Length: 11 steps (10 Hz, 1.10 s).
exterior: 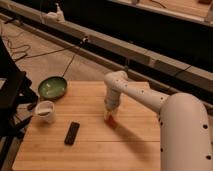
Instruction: Drag the pepper across the table
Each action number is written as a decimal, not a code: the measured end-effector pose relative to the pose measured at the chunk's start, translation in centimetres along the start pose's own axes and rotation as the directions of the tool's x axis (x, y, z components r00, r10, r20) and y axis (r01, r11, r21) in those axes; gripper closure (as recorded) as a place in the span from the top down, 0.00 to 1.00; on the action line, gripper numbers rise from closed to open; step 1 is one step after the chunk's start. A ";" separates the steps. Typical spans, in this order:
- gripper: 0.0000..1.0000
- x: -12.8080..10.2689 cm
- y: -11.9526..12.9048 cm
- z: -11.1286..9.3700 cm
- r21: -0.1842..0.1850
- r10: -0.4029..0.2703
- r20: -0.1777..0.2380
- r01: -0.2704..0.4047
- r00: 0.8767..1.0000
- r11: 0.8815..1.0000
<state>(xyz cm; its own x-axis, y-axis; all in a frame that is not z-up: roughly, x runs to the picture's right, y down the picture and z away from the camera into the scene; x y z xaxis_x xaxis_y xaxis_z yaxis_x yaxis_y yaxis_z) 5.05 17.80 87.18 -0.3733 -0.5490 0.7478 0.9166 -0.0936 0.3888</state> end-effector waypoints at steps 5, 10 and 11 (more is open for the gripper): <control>0.00 -3.6 5.8 -1.3 0.000 0.263 -0.081 -0.264 0.961 0.965; 0.00 -8.4 9.3 -1.8 0.015 0.441 -0.098 -0.442 0.892 0.897; 0.00 -9.5 9.8 -1.6 0.023 0.475 -0.097 -0.475 0.875 0.879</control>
<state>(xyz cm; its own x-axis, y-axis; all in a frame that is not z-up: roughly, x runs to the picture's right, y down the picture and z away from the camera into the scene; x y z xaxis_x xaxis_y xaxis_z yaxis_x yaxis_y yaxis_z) 17.83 20.74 83.00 0.1230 -0.6048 0.7868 0.9803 0.1976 -0.0014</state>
